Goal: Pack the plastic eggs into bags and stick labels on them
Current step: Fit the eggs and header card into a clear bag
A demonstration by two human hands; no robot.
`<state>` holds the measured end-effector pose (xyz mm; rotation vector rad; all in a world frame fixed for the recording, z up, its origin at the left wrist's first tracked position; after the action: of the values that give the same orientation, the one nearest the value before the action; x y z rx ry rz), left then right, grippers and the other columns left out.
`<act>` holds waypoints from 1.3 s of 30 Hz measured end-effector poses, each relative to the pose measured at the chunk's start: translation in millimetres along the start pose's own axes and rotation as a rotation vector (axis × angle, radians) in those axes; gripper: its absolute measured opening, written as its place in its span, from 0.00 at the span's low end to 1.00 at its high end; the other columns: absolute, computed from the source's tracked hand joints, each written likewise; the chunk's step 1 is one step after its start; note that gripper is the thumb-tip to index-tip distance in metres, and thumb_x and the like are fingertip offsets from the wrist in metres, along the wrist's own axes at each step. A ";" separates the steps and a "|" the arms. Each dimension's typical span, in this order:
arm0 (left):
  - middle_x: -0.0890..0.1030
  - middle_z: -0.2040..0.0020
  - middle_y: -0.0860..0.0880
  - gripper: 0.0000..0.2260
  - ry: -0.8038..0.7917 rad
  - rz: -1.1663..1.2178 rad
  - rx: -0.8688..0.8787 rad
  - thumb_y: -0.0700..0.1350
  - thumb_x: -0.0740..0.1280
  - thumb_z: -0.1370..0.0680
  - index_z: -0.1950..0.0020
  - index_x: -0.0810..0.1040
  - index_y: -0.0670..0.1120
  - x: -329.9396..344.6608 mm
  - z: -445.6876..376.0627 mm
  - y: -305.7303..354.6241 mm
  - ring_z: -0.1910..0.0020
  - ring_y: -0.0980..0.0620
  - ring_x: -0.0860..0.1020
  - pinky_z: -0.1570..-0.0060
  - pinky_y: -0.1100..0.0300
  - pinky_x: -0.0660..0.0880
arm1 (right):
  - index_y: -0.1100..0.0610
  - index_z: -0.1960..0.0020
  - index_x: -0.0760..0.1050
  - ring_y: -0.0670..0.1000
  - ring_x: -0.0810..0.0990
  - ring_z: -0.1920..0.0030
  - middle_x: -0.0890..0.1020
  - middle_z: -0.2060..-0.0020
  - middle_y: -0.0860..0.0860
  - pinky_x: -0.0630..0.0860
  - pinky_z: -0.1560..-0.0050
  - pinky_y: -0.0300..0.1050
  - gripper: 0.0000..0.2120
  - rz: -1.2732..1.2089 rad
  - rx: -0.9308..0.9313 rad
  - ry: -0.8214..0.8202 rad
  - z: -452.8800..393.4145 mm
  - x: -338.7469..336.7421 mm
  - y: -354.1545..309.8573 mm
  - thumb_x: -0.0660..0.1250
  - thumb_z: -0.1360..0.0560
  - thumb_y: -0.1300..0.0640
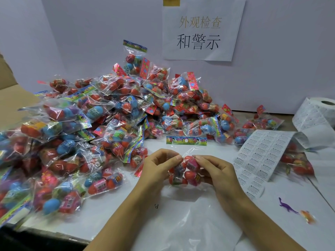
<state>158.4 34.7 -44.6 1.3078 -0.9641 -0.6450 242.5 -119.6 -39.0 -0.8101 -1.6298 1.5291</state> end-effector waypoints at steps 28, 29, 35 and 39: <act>0.87 0.47 0.44 0.21 0.097 0.096 -0.024 0.46 0.80 0.33 0.41 0.82 0.45 -6.1 -5.0 -9.3 0.54 0.43 0.86 0.56 0.51 0.82 | 0.56 0.43 0.85 0.59 0.86 0.48 0.86 0.50 0.61 0.83 0.52 0.49 0.09 -0.091 0.027 -0.208 -2.9 12.7 8.6 0.69 0.21 0.57; 0.87 0.49 0.43 0.22 0.083 0.122 -0.028 0.46 0.81 0.33 0.41 0.81 0.45 -4.4 -4.7 -10.2 0.55 0.43 0.86 0.58 0.52 0.82 | 0.56 0.43 0.85 0.59 0.86 0.48 0.86 0.49 0.61 0.83 0.52 0.49 0.11 -0.105 0.037 -0.223 -2.8 14.6 8.6 0.69 0.23 0.56; 0.87 0.52 0.42 0.20 0.137 0.087 0.058 0.44 0.79 0.34 0.44 0.81 0.45 -13.8 -7.6 -4.4 0.51 0.44 0.87 0.52 0.51 0.84 | 0.54 0.44 0.85 0.61 0.85 0.45 0.87 0.50 0.59 0.80 0.41 0.54 0.14 -0.036 0.018 -0.190 -7.6 11.1 13.0 0.69 0.26 0.50; 0.87 0.53 0.43 0.20 0.142 0.088 0.048 0.44 0.81 0.34 0.45 0.81 0.45 -13.5 -6.6 -5.4 0.50 0.44 0.86 0.54 0.53 0.83 | 0.52 0.42 0.84 0.56 0.85 0.45 0.87 0.48 0.56 0.81 0.40 0.57 0.15 -0.018 0.009 -0.183 -7.9 9.3 14.5 0.72 0.27 0.50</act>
<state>158.2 48.4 -52.7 1.3269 -0.9200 -0.4576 243.7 -106.3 -52.4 -0.6648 -1.7545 1.6366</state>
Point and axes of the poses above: each hand's wrist, its own z-axis away from the middle knuckle, its own x-axis out of the palm, y = z × x, the point moved 8 cm from there along -z, towards the middle knuckle
